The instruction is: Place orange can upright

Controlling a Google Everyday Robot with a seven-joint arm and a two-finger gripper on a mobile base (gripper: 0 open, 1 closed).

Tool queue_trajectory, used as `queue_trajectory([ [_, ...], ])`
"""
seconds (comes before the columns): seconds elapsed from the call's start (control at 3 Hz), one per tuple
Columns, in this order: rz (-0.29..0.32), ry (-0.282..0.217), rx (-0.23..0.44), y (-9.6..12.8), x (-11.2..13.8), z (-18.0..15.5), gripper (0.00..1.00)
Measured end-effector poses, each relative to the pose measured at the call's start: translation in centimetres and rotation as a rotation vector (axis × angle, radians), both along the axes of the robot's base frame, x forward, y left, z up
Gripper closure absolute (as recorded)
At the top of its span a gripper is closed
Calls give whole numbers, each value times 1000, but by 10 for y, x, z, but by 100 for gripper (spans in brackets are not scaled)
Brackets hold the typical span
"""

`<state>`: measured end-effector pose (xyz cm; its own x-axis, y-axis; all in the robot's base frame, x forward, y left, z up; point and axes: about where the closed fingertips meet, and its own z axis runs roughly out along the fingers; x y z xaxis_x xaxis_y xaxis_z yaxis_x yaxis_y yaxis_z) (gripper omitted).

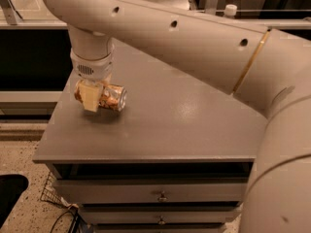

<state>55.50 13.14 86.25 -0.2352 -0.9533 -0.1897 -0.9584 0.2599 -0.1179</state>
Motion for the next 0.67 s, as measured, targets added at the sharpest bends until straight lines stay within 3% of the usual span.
queue_trajectory([
  [0.33,6,-24,159,-19,-2,23,100],
  [0.67,31,-40,371,-29,-10,27,100],
])
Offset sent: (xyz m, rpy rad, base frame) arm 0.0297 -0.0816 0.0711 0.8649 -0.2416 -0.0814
